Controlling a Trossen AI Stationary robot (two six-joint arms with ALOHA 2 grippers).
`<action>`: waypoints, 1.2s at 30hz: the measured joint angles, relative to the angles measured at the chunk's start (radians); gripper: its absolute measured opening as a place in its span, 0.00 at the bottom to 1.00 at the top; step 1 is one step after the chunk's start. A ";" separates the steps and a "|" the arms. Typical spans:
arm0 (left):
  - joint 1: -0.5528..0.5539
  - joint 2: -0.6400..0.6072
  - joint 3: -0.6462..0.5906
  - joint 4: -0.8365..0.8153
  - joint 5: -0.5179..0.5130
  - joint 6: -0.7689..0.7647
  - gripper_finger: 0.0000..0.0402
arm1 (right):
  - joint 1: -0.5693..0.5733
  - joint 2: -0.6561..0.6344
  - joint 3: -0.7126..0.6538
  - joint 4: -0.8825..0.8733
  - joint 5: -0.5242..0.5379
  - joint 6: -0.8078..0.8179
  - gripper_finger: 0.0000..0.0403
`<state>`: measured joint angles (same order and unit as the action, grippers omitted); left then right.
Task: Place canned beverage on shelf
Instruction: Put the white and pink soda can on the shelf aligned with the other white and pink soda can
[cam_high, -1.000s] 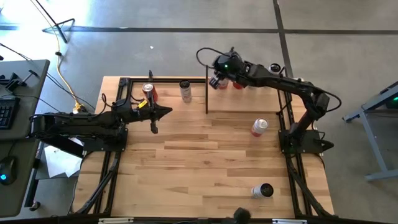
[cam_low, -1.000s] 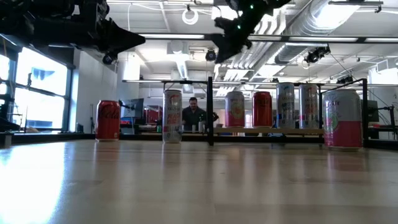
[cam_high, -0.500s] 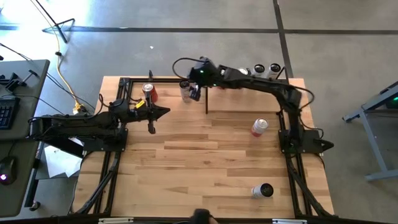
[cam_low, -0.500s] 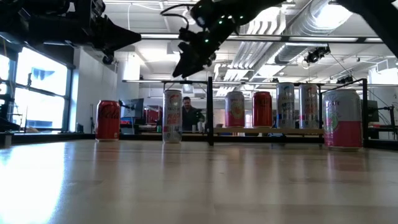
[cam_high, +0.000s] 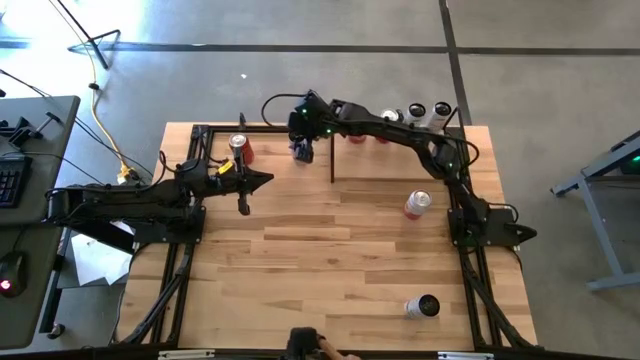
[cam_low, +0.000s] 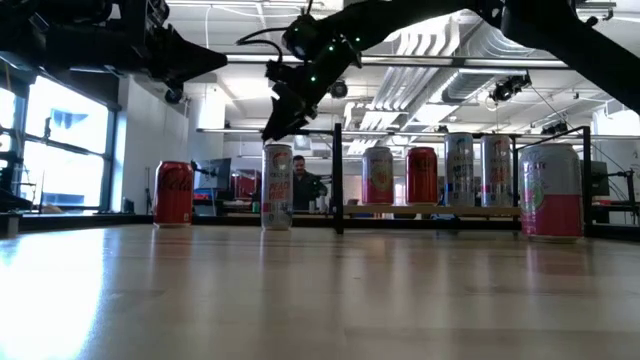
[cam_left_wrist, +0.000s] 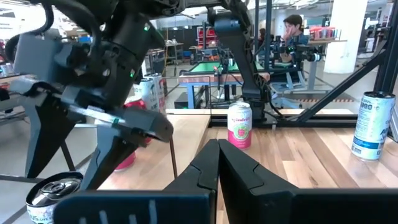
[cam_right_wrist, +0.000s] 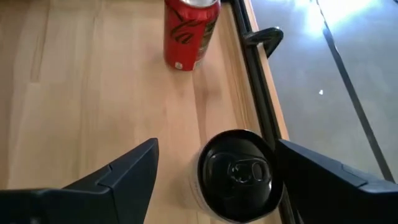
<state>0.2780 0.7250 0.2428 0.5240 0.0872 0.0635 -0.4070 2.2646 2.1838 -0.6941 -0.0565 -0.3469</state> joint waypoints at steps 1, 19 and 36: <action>0.000 0.000 0.000 0.000 0.000 0.000 0.00 | -0.002 0.003 0.001 -0.002 0.000 -0.003 0.76; 0.000 0.000 0.000 0.001 0.000 0.000 0.00 | -0.027 0.047 -0.006 0.002 -0.016 0.012 0.76; 0.000 0.000 0.000 -0.003 0.000 -0.007 0.00 | -0.028 0.003 -0.009 -0.051 0.003 0.130 0.59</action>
<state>0.2779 0.7250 0.2428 0.5209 0.0872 0.0563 -0.4351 2.2672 2.1750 -0.7448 -0.0534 -0.2168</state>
